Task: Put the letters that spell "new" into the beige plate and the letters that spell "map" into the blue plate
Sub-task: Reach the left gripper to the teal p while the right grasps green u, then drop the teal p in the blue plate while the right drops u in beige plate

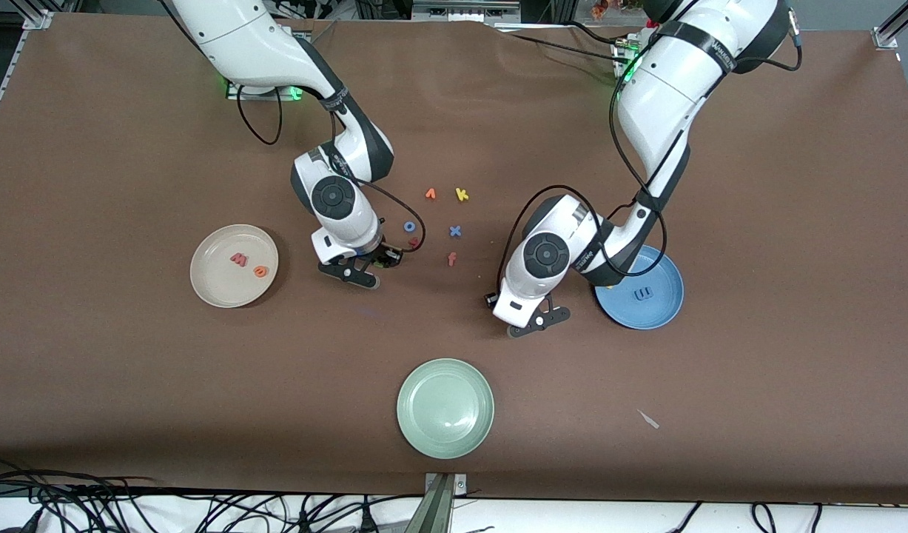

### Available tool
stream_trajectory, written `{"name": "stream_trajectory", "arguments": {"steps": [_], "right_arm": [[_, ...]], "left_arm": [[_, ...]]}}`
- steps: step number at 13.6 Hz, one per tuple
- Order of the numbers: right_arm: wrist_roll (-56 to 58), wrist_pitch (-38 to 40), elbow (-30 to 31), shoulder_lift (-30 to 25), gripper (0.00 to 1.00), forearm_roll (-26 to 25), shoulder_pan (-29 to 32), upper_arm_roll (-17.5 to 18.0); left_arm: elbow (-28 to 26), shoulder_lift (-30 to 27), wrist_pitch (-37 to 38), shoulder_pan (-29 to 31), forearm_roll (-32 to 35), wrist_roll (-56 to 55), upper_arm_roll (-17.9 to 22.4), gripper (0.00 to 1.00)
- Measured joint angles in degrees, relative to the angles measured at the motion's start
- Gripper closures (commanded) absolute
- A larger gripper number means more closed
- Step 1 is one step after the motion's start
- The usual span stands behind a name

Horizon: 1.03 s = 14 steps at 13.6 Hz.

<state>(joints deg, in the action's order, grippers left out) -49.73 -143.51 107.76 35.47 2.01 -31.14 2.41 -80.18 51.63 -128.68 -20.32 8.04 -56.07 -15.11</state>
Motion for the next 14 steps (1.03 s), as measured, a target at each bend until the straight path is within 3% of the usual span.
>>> {"name": "stream_trajectory", "arguments": {"steps": [1,3,4,8,14], "right_arm": [[0.07,-0.05,-0.05,0.07,0.83,-0.03,-0.02,0.0],[0.17,0.68,-0.89,0.14,0.84,-0.03,-0.03,0.0],[0.33,2.56,-1.98,0.14,0.85,-0.09,-0.02,-0.04],[8.91,15.21,-8.5,-0.58,0.84,-0.29,0.06,-2.93],[35.43,23.33,-9.42,-1.95,0.83,-0.27,0.83,-15.9]], "left_arm": [[0.04,0.19,0.0,-0.26,0.02,0.0,0.01,0.63],[0.26,0.15,0.14,-0.31,0.02,0.0,0.01,0.86],[0.28,0.15,0.15,-0.31,0.02,0.0,0.01,0.92],[1.12,-0.04,2.36,-0.07,0.13,0.28,0.31,0.96],[2.6,-6.28,21.07,4.69,2.33,19.66,1.08,0.95]]}}
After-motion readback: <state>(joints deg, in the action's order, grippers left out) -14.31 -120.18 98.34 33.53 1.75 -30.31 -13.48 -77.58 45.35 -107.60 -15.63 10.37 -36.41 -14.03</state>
